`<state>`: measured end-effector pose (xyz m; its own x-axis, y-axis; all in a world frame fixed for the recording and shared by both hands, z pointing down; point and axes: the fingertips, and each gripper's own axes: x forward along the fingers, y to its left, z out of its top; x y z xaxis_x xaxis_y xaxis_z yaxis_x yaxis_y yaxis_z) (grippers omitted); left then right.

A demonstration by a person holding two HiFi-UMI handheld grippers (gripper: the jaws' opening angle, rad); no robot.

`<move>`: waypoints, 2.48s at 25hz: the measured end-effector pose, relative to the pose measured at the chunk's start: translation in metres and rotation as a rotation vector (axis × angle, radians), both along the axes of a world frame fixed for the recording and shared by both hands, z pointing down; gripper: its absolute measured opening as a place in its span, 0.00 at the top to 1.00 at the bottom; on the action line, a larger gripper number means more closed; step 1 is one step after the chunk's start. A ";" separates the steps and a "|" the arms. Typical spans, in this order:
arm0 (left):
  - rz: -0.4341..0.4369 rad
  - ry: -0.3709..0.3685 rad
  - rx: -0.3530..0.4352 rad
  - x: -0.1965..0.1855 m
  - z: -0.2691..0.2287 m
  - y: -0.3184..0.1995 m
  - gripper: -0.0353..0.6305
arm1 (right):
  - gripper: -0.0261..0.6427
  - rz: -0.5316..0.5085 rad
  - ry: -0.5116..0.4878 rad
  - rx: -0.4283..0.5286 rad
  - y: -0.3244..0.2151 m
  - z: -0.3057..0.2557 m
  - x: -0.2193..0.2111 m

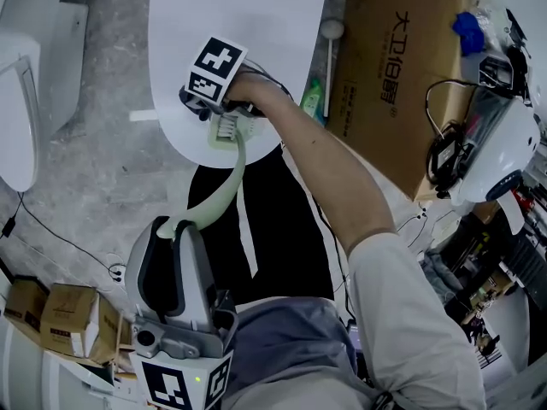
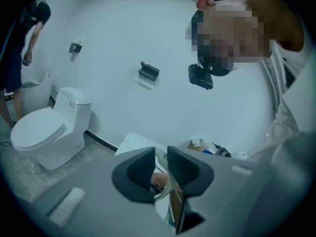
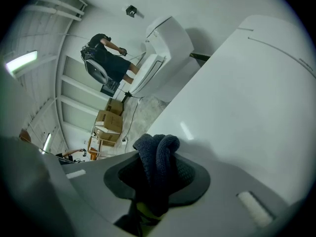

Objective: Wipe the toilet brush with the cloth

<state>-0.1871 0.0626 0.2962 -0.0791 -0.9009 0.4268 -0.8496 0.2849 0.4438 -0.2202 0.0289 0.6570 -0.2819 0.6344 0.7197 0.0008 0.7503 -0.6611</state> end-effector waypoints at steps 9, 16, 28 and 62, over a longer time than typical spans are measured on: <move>-0.002 0.000 0.000 0.000 0.000 -0.001 0.95 | 0.79 0.091 -0.003 0.001 -0.018 0.005 0.004; -0.007 0.006 0.005 0.000 0.000 -0.002 0.95 | 0.79 0.137 -0.009 0.005 -0.028 0.009 0.008; 0.012 -0.031 -0.025 -0.003 0.000 -0.004 0.95 | 0.79 0.256 -0.033 0.026 -0.045 0.008 0.020; 0.039 -0.079 -0.047 -0.001 -0.006 -0.009 0.95 | 0.79 0.558 -0.069 0.148 -0.074 0.007 0.087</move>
